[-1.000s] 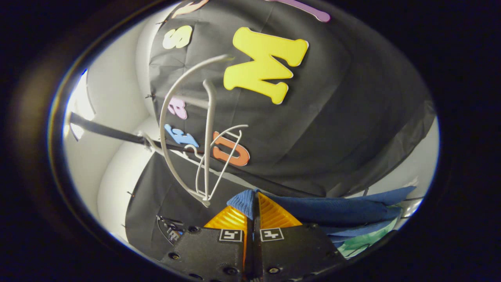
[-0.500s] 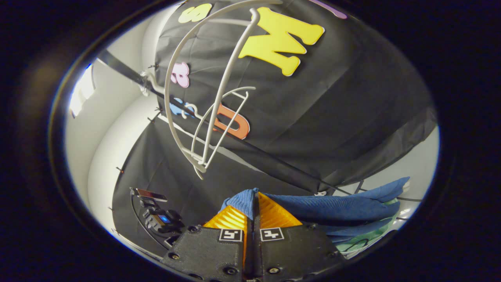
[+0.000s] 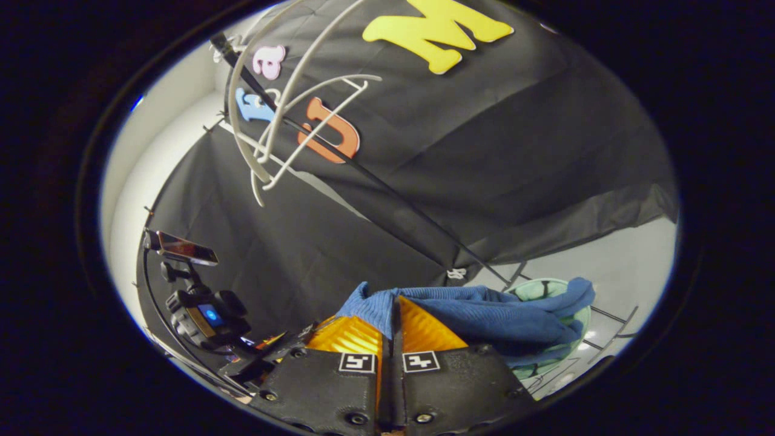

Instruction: Grasp the clothes on the hanger with both hands and then place them into the laundry hamper below.

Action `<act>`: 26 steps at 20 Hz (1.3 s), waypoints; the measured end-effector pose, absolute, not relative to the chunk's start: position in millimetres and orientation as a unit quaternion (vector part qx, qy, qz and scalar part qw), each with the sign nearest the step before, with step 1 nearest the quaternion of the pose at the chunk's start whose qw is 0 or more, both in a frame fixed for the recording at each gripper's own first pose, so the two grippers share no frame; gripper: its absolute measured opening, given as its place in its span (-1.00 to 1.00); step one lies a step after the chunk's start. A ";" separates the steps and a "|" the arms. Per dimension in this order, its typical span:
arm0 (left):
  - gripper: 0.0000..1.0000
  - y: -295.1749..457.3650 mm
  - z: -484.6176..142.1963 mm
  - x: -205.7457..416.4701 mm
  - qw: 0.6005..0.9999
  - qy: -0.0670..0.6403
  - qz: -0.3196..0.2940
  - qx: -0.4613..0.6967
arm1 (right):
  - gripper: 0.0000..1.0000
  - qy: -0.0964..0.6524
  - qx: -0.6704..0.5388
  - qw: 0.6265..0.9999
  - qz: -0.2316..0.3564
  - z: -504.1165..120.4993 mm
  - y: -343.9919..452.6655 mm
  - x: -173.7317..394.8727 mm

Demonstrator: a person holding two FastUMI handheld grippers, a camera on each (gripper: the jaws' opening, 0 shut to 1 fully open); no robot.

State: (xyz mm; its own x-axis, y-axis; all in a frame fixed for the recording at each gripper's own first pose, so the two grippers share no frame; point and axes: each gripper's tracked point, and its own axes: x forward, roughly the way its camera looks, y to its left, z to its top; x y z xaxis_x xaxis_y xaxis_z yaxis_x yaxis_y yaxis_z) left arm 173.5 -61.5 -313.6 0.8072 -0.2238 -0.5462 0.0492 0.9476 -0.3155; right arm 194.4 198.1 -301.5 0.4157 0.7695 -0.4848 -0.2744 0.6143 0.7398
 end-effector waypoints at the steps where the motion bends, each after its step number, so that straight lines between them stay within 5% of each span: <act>1: -0.99 -62.9 -328.5 171.3 0.936 0.312 -0.068 -0.148 | -0.92 0.440 0.279 0.790 0.322 -314.6 197.2 193.4; 14: -0.99 -69.1 -484.7 114.9 0.871 0.464 -0.016 -0.158 | -0.92 0.575 0.111 0.776 0.234 -495.4 163.3 151.4; 26: -0.99 -47.7 -558.9 70.2 0.827 0.553 0.030 -0.097 | -0.91 0.608 0.018 0.775 0.170 -547.5 130.4 142.3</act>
